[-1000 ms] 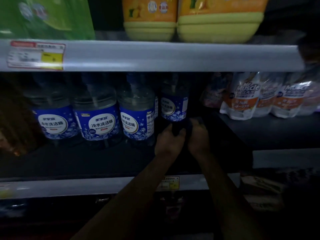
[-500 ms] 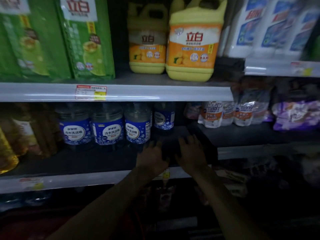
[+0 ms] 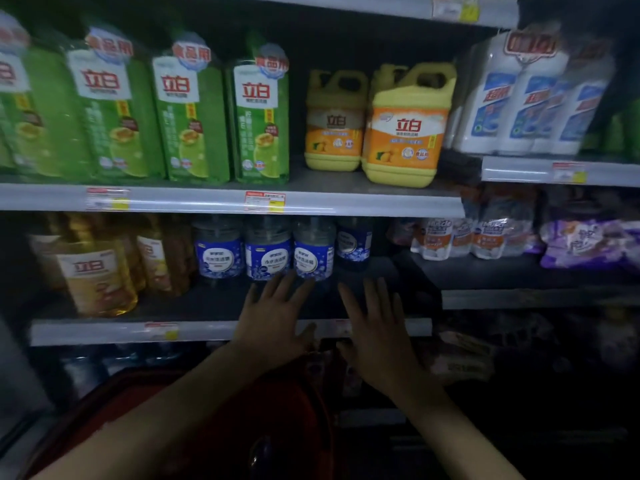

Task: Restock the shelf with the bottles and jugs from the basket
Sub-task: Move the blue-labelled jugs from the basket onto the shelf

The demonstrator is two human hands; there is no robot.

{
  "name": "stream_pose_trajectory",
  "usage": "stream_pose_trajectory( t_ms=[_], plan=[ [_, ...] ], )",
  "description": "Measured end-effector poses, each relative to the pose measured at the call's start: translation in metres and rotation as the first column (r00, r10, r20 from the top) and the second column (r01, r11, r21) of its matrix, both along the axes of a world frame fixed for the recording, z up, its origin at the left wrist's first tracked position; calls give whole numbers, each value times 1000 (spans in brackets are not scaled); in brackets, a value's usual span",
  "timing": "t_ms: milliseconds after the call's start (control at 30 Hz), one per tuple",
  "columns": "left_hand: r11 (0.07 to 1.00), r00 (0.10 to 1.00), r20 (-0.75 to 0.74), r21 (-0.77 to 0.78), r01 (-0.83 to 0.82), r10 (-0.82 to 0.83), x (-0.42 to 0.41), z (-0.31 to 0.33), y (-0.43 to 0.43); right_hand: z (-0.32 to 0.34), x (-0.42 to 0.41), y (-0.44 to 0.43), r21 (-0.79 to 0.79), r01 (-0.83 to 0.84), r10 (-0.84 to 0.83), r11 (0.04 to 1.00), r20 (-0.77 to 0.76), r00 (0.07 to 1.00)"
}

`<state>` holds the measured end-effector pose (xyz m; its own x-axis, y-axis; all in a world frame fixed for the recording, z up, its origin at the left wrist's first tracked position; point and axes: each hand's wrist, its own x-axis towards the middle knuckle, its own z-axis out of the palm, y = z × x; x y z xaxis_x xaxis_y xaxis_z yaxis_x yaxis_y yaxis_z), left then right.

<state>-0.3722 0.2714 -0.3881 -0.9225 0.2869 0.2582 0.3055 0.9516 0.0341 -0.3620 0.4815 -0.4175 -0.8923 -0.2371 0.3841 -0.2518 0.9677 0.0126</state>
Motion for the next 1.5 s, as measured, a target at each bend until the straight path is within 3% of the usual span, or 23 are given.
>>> stream_pose_trajectory(
  t_ms=[233,400,533,633,733,900,1067,1267,1500],
  plan=[
    [998,1000,21,-54,16,-15,59,-24,-73,-11,50,-57,-34,-226,226,973,-10,974],
    [973,996,70,-219,74,-60,95,-75,-118,-57,66,-72,73,-326,297,942,266,917],
    [963,966,257,-267,41,31,115,-126,-152,-72,74,-78,10,-359,303,933,514,802],
    [961,921,380,-276,27,83,128,-149,-163,-86,75,-82,14,-362,280,932,607,743],
    [972,901,428,-233,38,67,142,-167,-168,-105,76,-89,79,-357,210,931,683,699],
    [998,787,613,-32,-61,68,158,-179,-177,-140,80,-105,44,-377,168,925,844,510],
    [965,777,614,93,-245,138,154,-190,-213,-156,74,-136,15,-455,207,891,877,434],
    [975,807,551,-65,-213,213,164,-187,-245,-189,51,-200,23,-566,254,824,878,406],
    [970,833,514,9,-243,204,166,-182,-265,-261,32,-293,25,-592,240,805,900,365]
  ],
)
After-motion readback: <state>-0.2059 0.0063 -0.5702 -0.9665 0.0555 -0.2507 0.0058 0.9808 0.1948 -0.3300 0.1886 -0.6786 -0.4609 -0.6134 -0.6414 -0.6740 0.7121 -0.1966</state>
